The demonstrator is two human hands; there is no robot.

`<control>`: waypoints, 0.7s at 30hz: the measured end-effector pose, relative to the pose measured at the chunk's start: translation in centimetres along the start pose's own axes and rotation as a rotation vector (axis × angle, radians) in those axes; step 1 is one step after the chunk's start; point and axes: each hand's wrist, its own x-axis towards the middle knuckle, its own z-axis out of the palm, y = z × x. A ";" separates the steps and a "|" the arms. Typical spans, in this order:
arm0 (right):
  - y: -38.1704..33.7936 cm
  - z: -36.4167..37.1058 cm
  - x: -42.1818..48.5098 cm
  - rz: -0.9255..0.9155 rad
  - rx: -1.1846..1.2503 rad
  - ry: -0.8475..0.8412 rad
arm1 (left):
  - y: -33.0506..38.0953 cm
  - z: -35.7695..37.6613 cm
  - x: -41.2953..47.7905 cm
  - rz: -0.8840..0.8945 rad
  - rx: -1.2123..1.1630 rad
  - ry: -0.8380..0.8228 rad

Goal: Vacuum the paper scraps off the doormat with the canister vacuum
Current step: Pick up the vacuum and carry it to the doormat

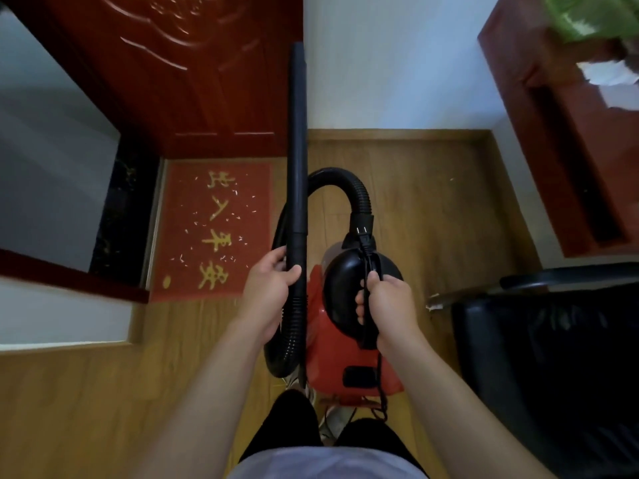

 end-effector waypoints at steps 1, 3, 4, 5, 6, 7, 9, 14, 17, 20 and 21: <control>-0.1 0.3 0.7 0.004 -0.001 0.009 | 0.1 0.1 0.8 -0.016 0.002 -0.009; -0.2 0.8 2.2 0.013 -0.004 0.036 | 0.1 0.2 2.4 -0.043 0.018 -0.039; -0.3 1.0 2.9 0.013 -0.005 0.045 | 0.1 0.3 3.1 -0.048 0.026 -0.055; -0.4 1.2 3.6 0.014 -0.004 0.052 | 0.1 0.4 3.7 -0.055 0.033 -0.068; -0.4 1.4 4.3 0.019 -0.003 0.059 | 0.0 0.6 4.4 -0.064 0.039 -0.077; -0.5 1.5 5.0 0.026 -0.003 0.067 | -0.1 0.9 5.0 -0.072 0.044 -0.083; -0.5 1.6 6.4 0.040 -0.006 0.079 | -0.4 1.4 6.3 -0.091 0.051 -0.090; 0.2 1.3 10.3 0.067 -0.016 0.064 | -2.3 2.9 9.3 -0.135 0.064 -0.070; 1.1 1.4 13.1 0.085 -0.039 0.038 | -3.8 3.9 11.1 -0.144 0.072 -0.022; 2.4 1.2 16.0 0.092 -0.076 0.009 | -6.1 4.6 13.4 -0.153 0.063 0.031; 2.9 1.1 17.1 0.092 -0.088 -0.003 | -6.8 4.8 14.3 -0.150 0.059 0.045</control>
